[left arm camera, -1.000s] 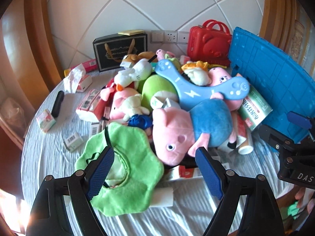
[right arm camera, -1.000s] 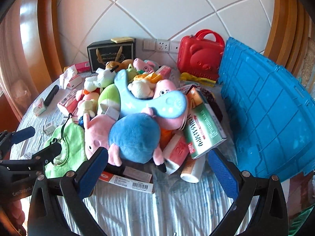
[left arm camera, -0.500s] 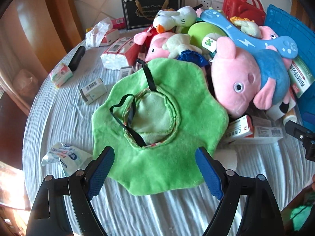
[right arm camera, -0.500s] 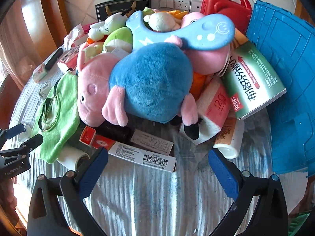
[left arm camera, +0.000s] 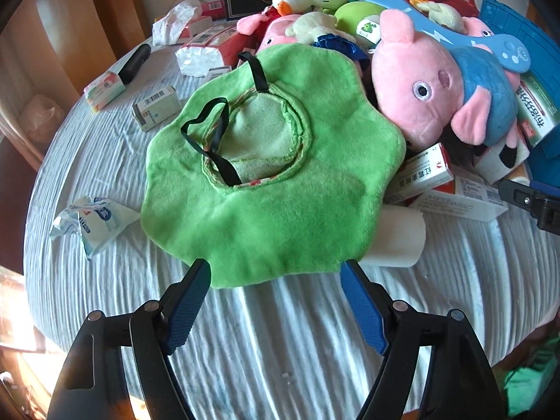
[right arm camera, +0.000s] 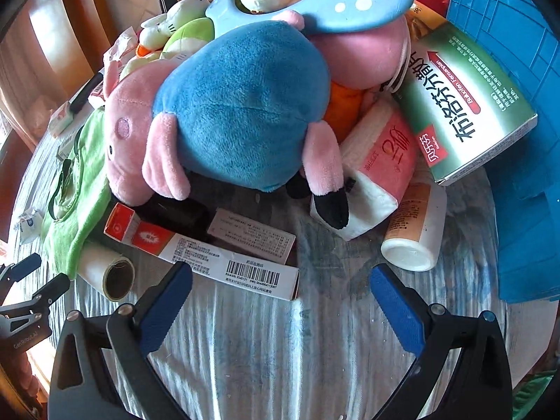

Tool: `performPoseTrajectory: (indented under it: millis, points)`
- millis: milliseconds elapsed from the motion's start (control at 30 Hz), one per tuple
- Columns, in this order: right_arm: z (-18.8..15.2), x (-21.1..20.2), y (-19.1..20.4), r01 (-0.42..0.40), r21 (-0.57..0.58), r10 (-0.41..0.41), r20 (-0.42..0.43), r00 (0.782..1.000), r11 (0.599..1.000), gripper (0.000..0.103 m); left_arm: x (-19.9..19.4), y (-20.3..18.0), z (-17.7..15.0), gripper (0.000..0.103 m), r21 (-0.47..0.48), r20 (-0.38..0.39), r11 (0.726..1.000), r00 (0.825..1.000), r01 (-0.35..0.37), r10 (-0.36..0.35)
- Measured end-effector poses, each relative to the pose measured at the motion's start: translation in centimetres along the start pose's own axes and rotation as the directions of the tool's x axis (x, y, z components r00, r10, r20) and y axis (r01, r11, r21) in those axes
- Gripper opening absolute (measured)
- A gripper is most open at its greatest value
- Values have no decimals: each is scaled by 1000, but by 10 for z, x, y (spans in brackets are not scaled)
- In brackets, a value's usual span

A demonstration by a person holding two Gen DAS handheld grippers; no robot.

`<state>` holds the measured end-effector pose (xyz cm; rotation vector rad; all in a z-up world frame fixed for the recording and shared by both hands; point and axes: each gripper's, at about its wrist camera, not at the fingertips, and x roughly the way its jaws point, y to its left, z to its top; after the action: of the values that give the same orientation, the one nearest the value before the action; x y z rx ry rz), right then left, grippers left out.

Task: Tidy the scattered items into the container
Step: 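Lower the left tool onto the white paper roll while the right approaches a long red-white box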

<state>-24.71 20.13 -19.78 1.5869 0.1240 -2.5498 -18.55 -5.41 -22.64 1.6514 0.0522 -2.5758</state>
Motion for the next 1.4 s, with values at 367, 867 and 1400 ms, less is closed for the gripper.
performPoseTrajectory:
  millis: [367,867,1400]
  points:
    - [11,14,-3,-22,-28,21,-22,1000,999,89,15,3,11,63,-22,-23,998,998,-61,60]
    - [10,16,1,-57,-84,53,-46,998,995,89,7,-8,41,66,-264,-11,964,1000,-20,17]
    - [-8,32,-12,-292,-407,230,-195,953,865,88,15,-68,23,59,-465,-8,883,997,-68,73]
